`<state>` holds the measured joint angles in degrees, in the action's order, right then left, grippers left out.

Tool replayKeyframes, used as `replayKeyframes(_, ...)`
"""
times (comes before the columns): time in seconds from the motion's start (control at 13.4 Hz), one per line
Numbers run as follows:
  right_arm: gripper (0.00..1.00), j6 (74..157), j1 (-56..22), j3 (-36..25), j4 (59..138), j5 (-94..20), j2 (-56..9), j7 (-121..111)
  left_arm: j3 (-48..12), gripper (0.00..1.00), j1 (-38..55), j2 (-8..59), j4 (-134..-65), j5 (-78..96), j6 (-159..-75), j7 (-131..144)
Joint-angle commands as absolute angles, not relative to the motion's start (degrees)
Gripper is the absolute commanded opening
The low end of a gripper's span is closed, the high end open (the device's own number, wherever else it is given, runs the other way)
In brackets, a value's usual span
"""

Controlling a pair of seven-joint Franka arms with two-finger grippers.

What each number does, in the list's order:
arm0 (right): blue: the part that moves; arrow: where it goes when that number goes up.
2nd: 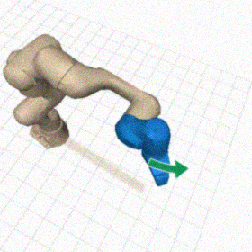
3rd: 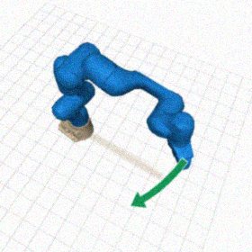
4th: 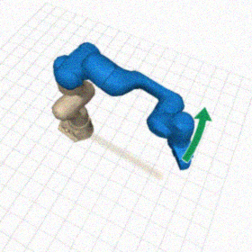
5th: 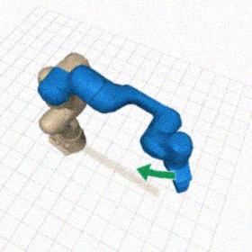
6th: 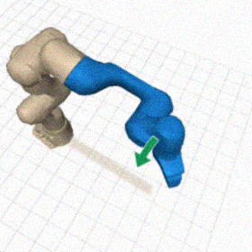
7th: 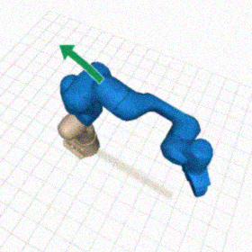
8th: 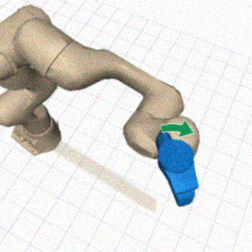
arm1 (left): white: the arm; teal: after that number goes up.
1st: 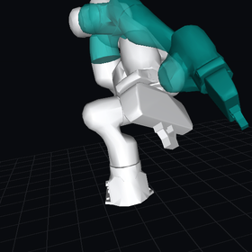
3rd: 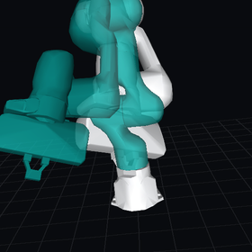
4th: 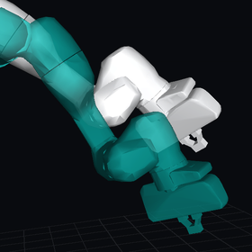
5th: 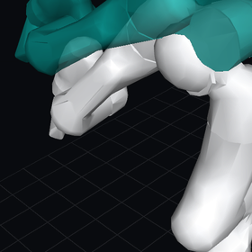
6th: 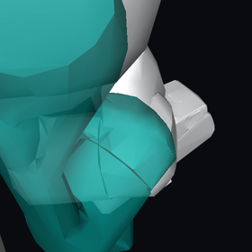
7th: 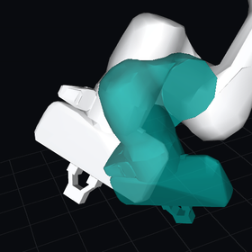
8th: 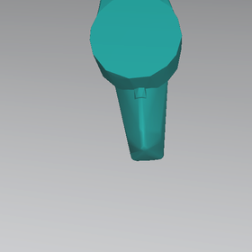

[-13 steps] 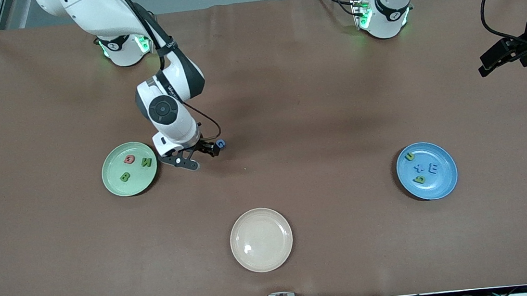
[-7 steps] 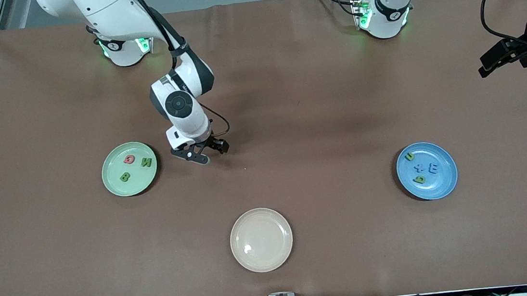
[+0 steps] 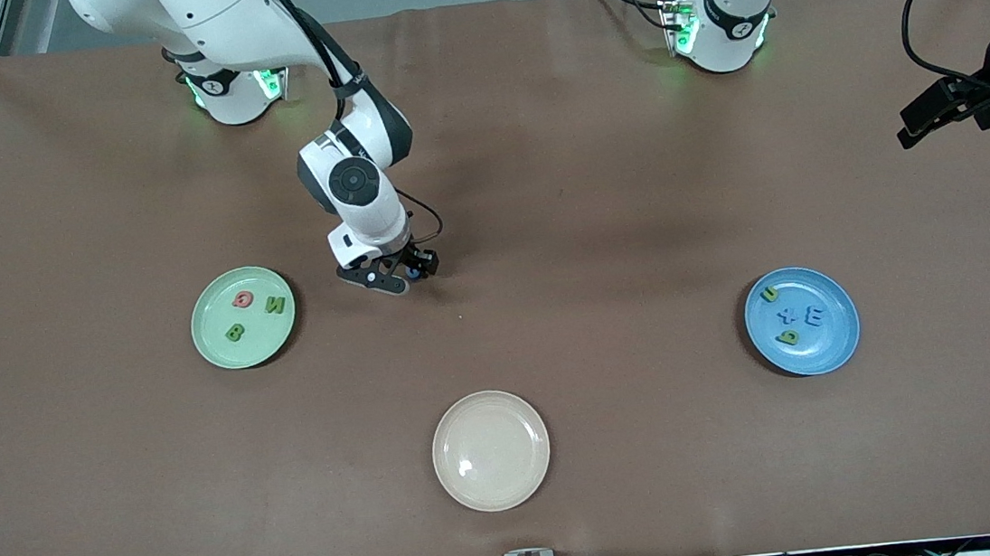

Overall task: Sort upper and lower case letters into plates
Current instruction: 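Reach the right gripper to the blue G letter and grasp it, then lower the G into the green plate and open the right gripper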

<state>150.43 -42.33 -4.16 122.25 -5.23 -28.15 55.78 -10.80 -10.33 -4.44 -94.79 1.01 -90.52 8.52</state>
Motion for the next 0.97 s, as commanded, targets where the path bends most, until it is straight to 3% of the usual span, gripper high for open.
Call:
replayKeyframes(0.0, 0.54, 152.0, -43.2, -4.7, 122.9, -5.4, -28.1, 56.8, -11.0, 1.00, -10.5, -4.8, -94.6, 2.2, -91.4, 6.9)
replayKeyframes(0.3, 0.29, 152.1, -43.9, -4.7, 122.8, -5.4, -28.3, 57.8, -11.1, 1.00, -10.5, -4.8, -94.7, 2.2, -92.1, 6.9)
replayKeyframes(0.45, 0.07, 151.8, -43.9, -4.7, 122.8, -5.4, -28.3, 57.8, -11.0, 1.00, -10.5, -4.7, -94.7, 2.2, -92.5, 6.9)
replayKeyframes(0.52, 0.01, 151.1, -43.3, -4.7, 122.7, -5.4, -28.1, 57.7, -11.0, 1.00, -10.5, -4.7, -94.6, 2.1, -92.6, 6.9)
replayKeyframes(0.67, 0.00, 149.3, -41.8, -5.2, 122.0, -5.4, -26.9, 55.3, -11.1, 1.00, -10.6, -4.7, -94.6, 2.1, -93.6, 6.8)
replayKeyframes(0.89, 0.00, 138.0, -35.1, -5.2, 118.9, -5.4, -22.6, 45.7, -11.3, 1.00, -10.4, -4.2, -94.7, 2.1, -94.0, 6.8)
